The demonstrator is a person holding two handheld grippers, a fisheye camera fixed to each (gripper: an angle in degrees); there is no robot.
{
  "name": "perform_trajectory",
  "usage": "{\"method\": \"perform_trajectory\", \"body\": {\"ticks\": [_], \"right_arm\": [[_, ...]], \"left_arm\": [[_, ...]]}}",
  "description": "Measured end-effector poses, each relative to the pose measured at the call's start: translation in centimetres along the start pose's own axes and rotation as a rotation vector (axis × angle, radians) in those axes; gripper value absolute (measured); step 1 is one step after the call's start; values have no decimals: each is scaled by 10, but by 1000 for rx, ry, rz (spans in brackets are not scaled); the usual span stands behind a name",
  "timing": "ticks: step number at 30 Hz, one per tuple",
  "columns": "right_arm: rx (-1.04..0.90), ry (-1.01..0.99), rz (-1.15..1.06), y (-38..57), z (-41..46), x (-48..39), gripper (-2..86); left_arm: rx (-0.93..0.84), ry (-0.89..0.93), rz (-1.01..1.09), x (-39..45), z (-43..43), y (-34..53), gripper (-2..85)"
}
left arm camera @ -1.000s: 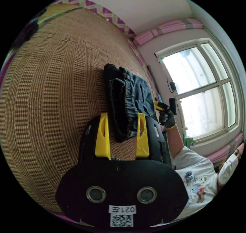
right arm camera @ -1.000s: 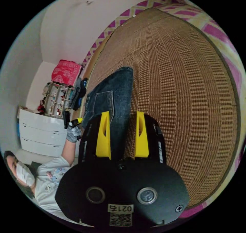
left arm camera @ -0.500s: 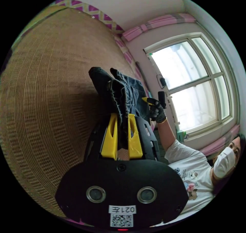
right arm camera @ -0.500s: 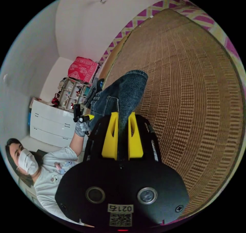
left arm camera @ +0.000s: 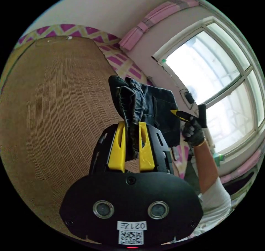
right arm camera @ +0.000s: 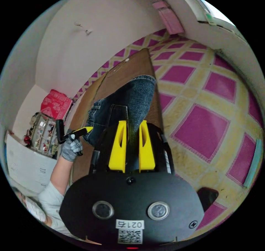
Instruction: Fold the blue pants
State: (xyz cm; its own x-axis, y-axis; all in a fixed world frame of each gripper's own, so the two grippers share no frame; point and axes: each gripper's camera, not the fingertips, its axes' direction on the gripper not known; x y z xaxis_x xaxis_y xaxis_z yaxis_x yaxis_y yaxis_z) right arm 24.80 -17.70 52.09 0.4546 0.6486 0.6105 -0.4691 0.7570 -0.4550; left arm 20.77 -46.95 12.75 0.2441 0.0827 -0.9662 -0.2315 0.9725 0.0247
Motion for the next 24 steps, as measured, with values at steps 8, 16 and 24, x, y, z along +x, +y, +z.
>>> {"method": "perform_trajectory", "body": {"ticks": [8,16,24], "right_arm": [[19,31,-97,48,10,-18,79],[105,-213,-521,188,-14,-181,92],[115,-109,-821,373,2,-385,32]], "left_arm": [[29,-51,-24,-14,3,68,13],[172,-334,252,76,-107,262,-9],[263,-635,212,144,-207,443,-10]]}}
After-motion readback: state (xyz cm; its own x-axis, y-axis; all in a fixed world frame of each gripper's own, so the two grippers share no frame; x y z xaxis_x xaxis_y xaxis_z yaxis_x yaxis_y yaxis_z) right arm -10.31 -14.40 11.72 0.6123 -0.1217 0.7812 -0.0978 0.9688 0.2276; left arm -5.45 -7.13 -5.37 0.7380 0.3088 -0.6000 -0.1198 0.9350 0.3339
